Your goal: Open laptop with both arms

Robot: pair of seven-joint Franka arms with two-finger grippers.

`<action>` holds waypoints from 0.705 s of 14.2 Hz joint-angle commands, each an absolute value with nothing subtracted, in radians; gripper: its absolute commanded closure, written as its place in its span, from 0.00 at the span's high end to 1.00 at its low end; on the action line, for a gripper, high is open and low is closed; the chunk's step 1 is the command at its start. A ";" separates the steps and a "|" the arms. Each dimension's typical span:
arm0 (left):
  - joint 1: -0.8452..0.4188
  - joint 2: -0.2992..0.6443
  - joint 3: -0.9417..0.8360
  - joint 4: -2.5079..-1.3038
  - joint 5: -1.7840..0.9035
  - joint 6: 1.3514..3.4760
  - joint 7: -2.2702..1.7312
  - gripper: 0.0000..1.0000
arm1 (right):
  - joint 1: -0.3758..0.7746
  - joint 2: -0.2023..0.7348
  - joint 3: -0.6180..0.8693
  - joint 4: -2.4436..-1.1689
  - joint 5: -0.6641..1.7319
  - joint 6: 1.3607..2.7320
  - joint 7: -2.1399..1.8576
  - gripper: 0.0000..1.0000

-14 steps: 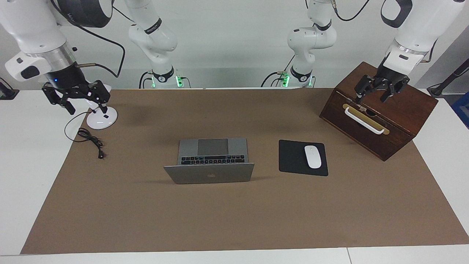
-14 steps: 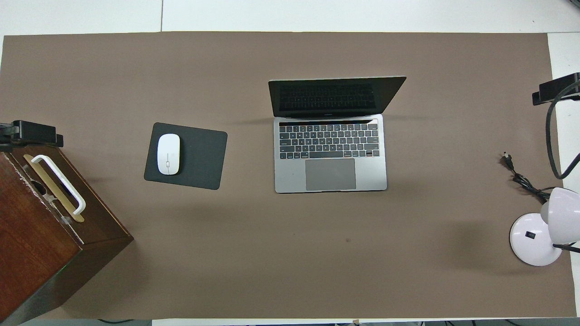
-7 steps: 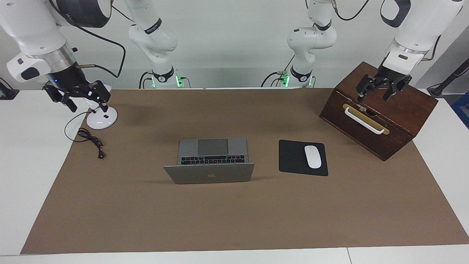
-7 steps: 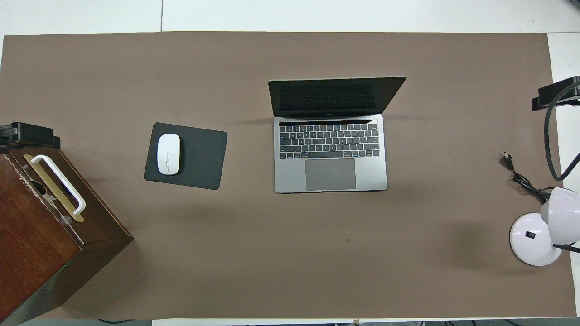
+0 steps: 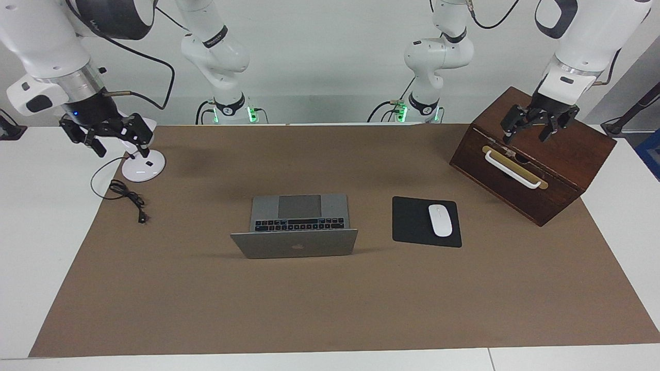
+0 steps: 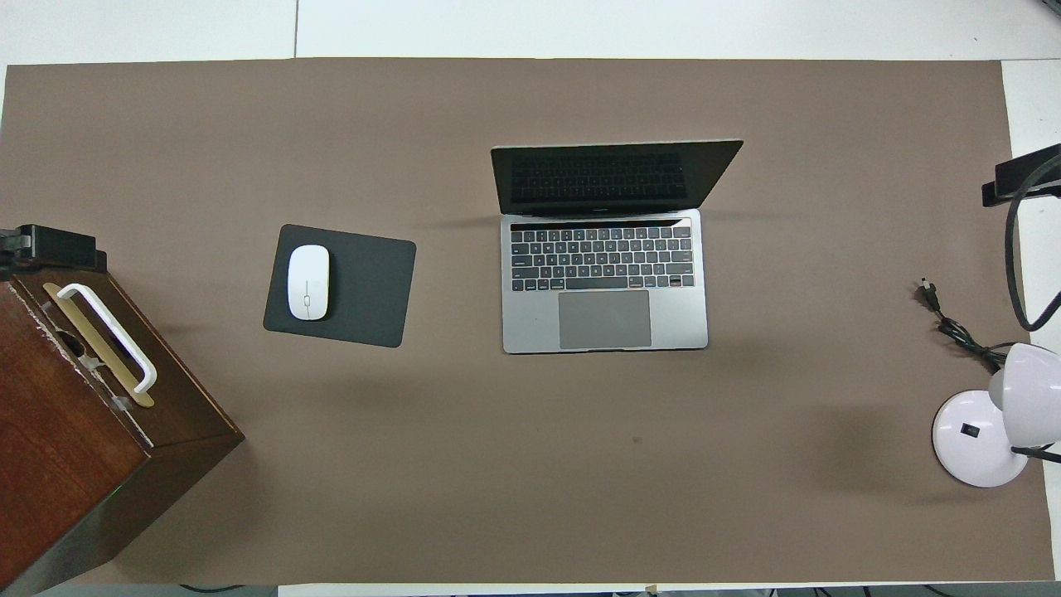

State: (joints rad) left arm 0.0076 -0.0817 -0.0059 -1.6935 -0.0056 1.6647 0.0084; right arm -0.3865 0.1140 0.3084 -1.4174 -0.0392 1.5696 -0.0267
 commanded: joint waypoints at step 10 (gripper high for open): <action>0.011 -0.087 -0.008 -1.684 0.011 1.644 0.011 1.00 | -0.394 0.077 0.319 -1.476 -0.034 1.632 -0.032 1.00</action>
